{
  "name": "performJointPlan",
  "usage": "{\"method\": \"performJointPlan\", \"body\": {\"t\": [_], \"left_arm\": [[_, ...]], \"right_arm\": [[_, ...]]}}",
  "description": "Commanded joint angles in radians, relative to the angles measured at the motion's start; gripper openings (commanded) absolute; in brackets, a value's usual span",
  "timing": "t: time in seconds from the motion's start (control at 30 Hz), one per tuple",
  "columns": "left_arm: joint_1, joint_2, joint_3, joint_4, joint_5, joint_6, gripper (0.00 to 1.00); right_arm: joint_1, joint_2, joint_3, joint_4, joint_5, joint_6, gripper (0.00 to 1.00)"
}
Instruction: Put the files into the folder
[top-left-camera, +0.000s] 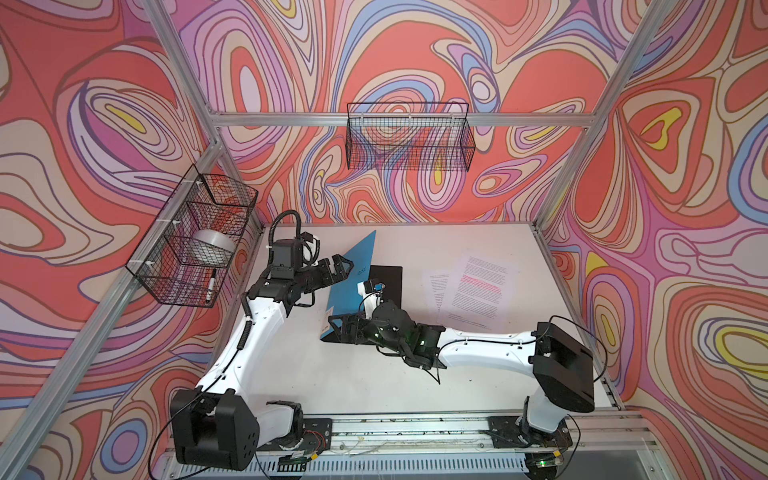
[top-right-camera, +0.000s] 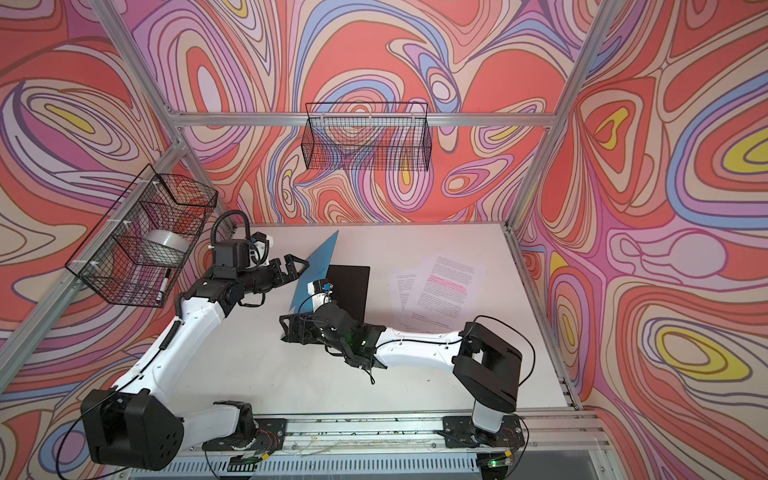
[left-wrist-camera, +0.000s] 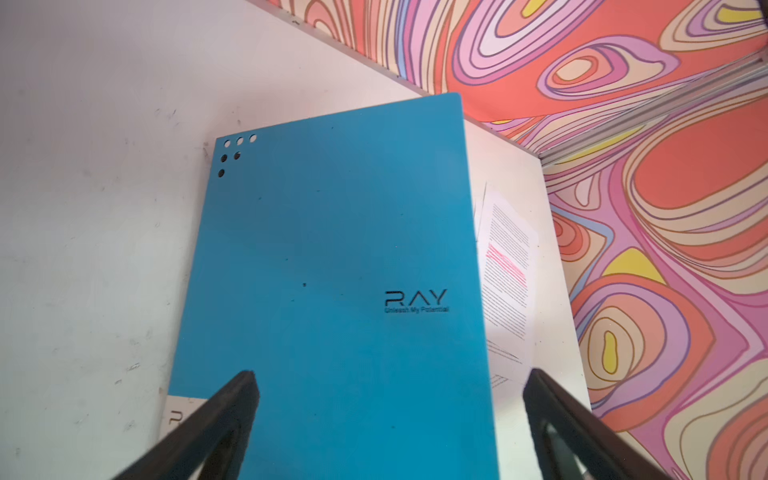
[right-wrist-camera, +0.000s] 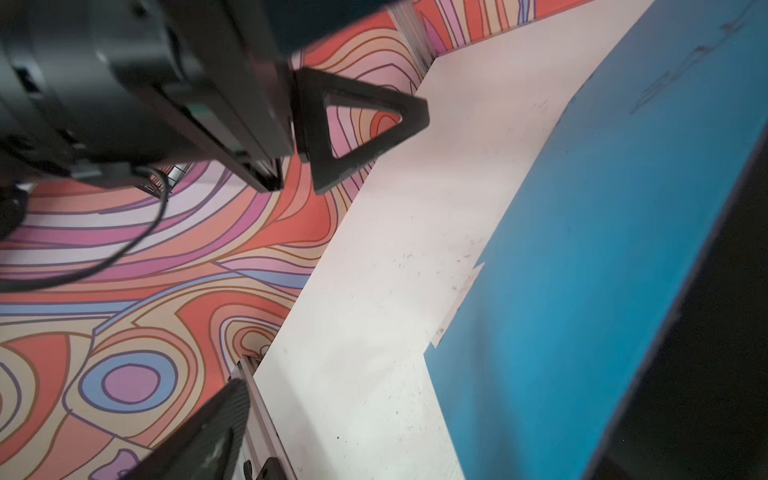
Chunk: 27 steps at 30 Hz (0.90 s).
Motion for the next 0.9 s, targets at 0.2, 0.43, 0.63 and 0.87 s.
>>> {"method": "performJointPlan", "body": {"t": [0.2, 0.43, 0.63, 0.87], "left_arm": [[0.004, 0.067, 0.098, -0.063, 0.037, -0.007, 1.00], [-0.003, 0.121, 0.153, -0.144, -0.027, 0.053, 1.00], [-0.019, 0.114, 0.163, -0.146, -0.042, 0.085, 1.00], [-0.043, 0.121, 0.172, -0.175, -0.052, 0.119, 1.00]], "right_arm": [[-0.009, 0.027, 0.061, 0.012, -0.054, -0.050, 0.98], [-0.022, 0.085, 0.079, 0.091, -0.090, -0.034, 0.98], [-0.026, 0.126, 0.124, 0.130, -0.118, -0.032, 0.98], [-0.035, 0.138, 0.153, 0.165, -0.136, -0.031, 0.98]]}}
